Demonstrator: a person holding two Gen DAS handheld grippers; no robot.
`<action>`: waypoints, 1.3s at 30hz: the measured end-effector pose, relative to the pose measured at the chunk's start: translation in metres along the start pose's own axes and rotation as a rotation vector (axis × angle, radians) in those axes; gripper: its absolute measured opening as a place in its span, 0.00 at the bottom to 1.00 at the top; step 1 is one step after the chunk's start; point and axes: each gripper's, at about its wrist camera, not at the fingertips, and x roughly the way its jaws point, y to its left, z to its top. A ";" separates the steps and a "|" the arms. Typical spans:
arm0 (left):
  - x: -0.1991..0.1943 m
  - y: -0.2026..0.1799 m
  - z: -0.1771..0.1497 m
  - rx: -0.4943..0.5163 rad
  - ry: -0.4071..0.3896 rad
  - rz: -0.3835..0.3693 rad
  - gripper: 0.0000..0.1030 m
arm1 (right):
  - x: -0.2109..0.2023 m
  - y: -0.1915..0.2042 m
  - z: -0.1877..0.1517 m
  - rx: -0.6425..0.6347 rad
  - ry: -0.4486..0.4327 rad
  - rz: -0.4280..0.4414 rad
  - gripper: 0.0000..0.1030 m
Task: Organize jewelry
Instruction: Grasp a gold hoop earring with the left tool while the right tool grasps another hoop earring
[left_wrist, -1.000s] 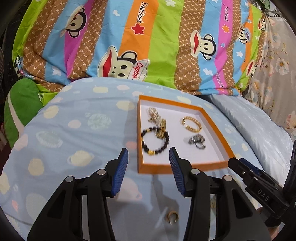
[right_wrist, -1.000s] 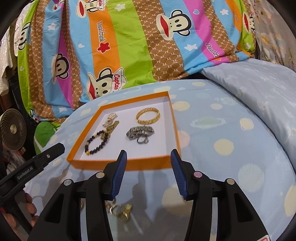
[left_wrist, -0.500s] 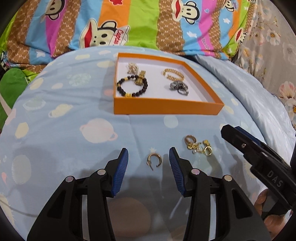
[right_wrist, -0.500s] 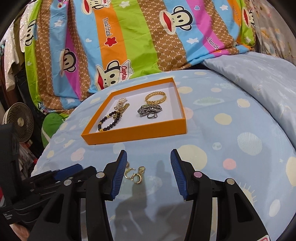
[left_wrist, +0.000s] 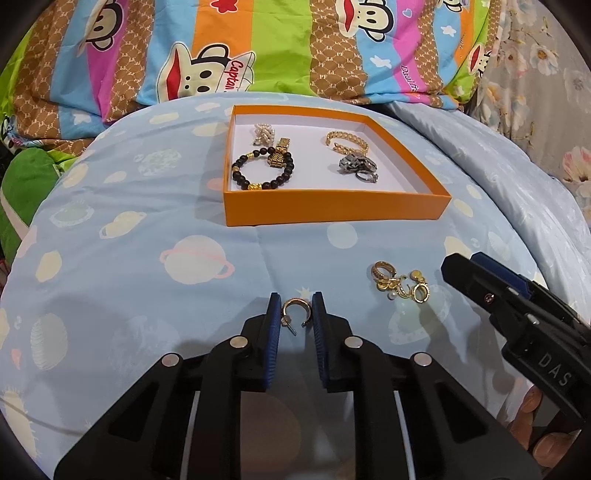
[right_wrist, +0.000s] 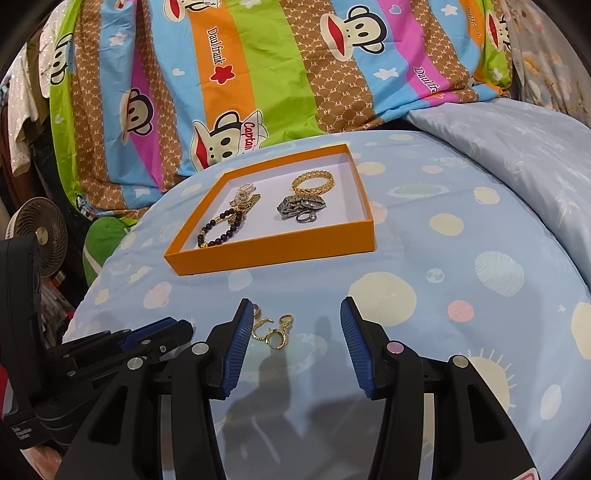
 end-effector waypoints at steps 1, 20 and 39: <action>-0.002 0.001 0.000 -0.004 -0.011 -0.004 0.16 | 0.000 0.002 0.000 -0.008 0.003 -0.002 0.47; -0.008 0.028 -0.001 -0.080 -0.023 0.004 0.16 | 0.050 0.047 0.006 -0.140 0.164 -0.008 0.16; -0.004 0.027 -0.001 -0.073 -0.016 0.002 0.16 | 0.027 0.027 0.006 -0.048 0.069 -0.002 0.16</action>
